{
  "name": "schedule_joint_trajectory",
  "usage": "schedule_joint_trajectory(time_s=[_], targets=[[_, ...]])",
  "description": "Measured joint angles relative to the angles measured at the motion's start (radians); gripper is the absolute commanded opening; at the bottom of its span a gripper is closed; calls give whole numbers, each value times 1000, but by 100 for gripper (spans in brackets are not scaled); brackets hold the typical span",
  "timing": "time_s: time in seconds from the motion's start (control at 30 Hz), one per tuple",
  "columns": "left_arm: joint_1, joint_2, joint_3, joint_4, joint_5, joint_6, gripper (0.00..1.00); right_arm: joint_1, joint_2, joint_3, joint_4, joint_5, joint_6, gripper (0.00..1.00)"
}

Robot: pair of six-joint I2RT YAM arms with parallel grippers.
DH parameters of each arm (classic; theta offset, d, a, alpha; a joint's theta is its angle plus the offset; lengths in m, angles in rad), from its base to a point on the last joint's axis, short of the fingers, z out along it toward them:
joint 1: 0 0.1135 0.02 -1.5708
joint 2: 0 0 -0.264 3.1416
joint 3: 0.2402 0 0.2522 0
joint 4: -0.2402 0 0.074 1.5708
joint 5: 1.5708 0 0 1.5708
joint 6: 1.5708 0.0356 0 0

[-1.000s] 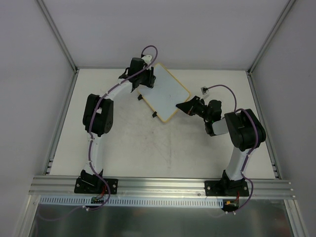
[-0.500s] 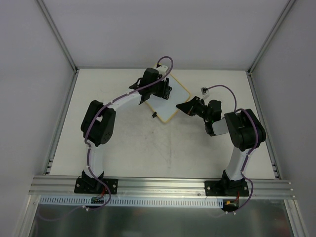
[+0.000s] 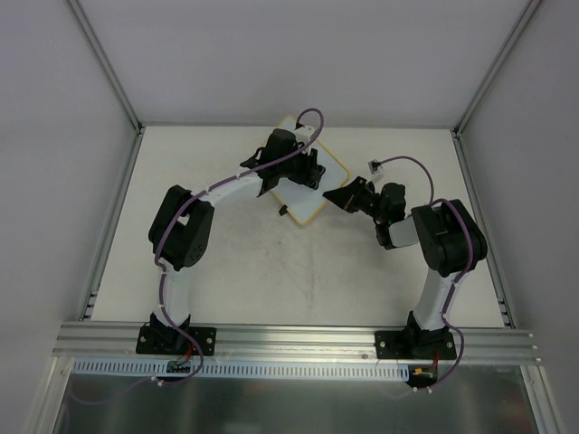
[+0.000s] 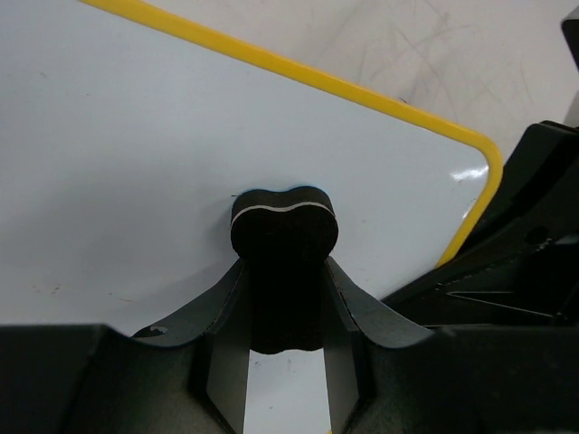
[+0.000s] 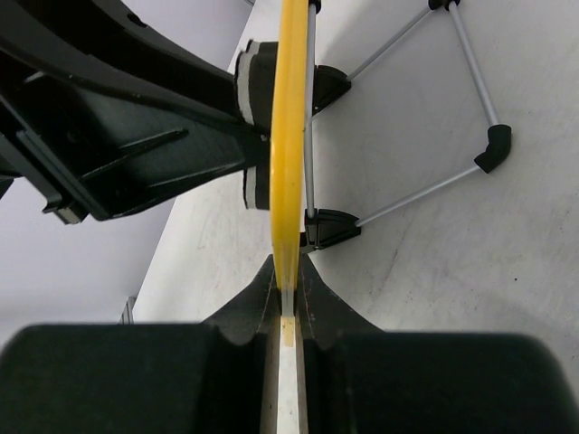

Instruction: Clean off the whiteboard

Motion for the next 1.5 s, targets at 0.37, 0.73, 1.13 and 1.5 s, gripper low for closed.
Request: schedule_joint_trajectory(time_s=[0.37,0.73,1.13,1.5], targets=[[-18,-7,-13,9,57,-3,0,0,0,0,-6,5,0,0],[108,44,41,-16,241,-36,0,2,0,0,0,4,0,0],[276,173,234,-127,227,3,0,11,-1,0,16,3,1,0],[362,245,323,-165,133,24,0,12,-1,0,18,-2,1,0]])
